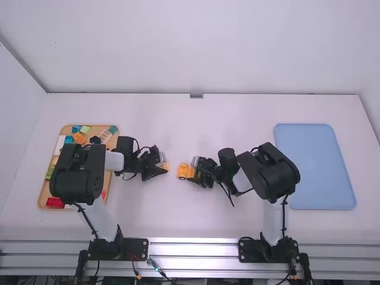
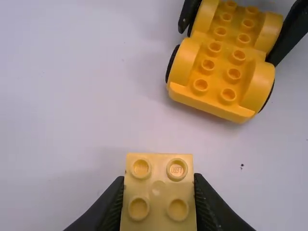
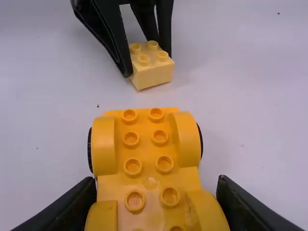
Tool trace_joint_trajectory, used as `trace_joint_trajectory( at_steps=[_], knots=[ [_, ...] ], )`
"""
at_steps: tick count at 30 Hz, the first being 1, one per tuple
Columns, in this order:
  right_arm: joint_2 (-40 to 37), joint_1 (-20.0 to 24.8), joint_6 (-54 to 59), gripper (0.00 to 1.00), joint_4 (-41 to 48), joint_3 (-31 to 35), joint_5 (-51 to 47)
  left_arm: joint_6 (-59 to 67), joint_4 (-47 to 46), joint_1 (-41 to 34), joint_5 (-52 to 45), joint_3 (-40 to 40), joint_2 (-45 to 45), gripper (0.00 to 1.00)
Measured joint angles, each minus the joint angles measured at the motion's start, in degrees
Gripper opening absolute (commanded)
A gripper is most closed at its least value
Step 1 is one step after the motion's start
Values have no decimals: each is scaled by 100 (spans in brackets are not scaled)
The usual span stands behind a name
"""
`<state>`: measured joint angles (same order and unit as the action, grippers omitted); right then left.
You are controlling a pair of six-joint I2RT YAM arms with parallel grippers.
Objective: Assemble lego blocks to make yellow taxi
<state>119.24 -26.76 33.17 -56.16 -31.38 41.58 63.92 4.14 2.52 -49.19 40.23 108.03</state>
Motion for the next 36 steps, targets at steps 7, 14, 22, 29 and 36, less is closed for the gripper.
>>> trace_joint_trajectory(
  at_steps=[7, 14, 22, 29, 36],
  knots=[
    [0, 0, 2, 59, -2, 0, -2, 4, -232, -114, 35, 0, -612, 4],
    [0, 0, 24, 81, 175, 0, -55, 166, -4, -614, 35, 0, -813, 2],
    [0, 0, 157, 64, 879, -330, 92, 188, 133, -968, 35, 0, -815, 2],
    [0, 111, 391, 51, 1040, -426, 275, 186, 114, -1143, 42, 0, -815, 2],
    [0, 411, 702, 52, 1056, -356, 579, 188, 92, -1150, -125, 0, -815, 2]
  ],
)
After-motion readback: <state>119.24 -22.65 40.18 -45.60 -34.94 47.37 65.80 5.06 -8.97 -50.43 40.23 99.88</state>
